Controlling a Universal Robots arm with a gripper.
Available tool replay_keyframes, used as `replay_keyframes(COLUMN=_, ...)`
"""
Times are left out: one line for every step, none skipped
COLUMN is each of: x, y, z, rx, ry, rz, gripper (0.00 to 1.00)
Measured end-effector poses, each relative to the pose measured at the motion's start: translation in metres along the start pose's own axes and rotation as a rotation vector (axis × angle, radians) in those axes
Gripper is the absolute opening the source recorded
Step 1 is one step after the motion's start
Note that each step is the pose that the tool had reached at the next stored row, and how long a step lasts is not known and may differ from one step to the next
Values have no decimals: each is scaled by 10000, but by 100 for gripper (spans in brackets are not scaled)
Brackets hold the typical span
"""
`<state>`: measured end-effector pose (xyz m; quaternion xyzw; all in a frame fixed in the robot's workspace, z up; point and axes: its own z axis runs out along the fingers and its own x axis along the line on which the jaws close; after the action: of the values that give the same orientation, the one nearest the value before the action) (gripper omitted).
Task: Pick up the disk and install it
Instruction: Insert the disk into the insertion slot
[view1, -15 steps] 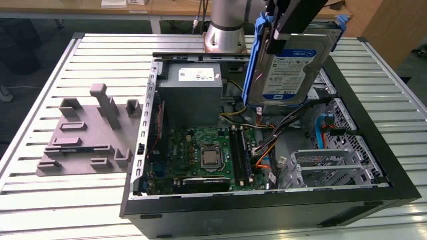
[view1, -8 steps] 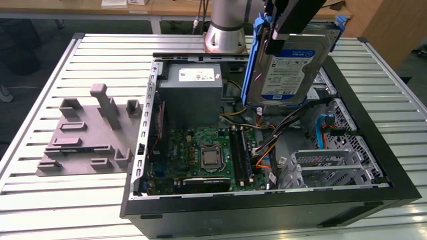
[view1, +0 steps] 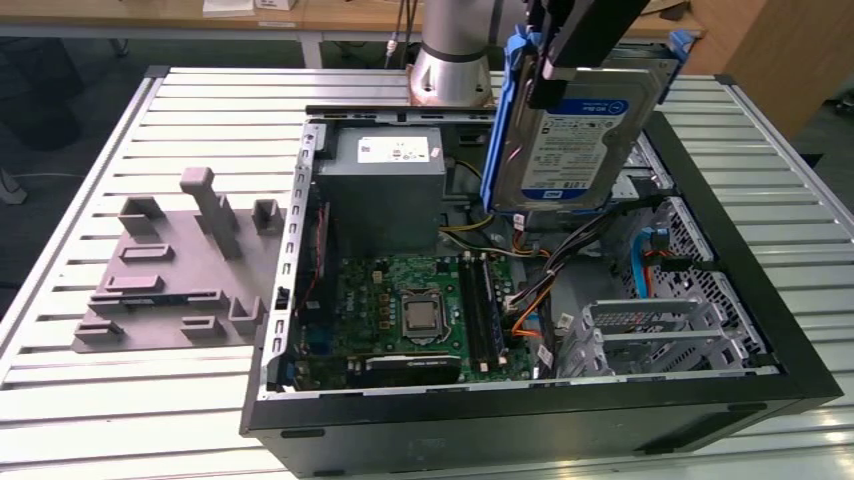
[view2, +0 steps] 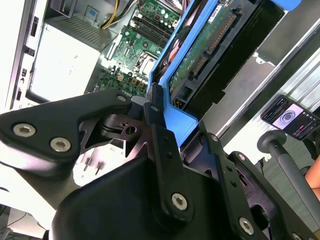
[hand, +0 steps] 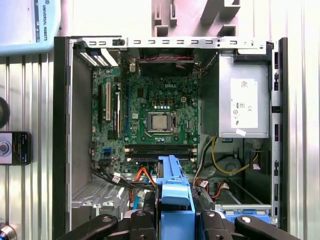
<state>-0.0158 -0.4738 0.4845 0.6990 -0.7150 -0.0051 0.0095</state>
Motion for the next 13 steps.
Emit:
replay_keyframes(x=0, y=2, z=0, rx=0, ry=0, rz=0, gripper=36)
replay_keyframes(x=0, y=4, z=0, rx=0, ry=0, rz=0, gripper=36)
replay_keyframes(x=0, y=6, z=0, rx=0, ry=0, rz=0, gripper=36)
replay_keyframes(x=0, y=8, z=1, rx=0, ry=-1, rz=0, gripper=36)
replay_keyframes(x=0, y=10, z=0, rx=0, ry=0, rz=1, gripper=36)
replay_keyframes(x=0, y=12, z=0, rx=0, ry=-1, rz=0, gripper=36)
replay_keyframes(x=1, y=22, z=0, rx=0, ry=0, rz=0, gripper=36)
replay_keyframes(x=1, y=24, z=1, rx=0, ry=0, rz=0, gripper=36)
replay_keyframes(x=1, y=26, z=1, rx=0, ry=0, rz=0, gripper=36)
replay_keyframes(x=1, y=28, z=1, rx=0, ry=0, rz=0, gripper=36)
replay_keyframes(x=1, y=30, z=1, rx=0, ry=-1, rz=0, gripper=36)
replay_keyframes(x=1, y=32, z=1, rx=0, ry=0, rz=1, gripper=36)
replay_keyframes(x=1, y=34, z=1, rx=0, ry=-1, rz=0, gripper=36)
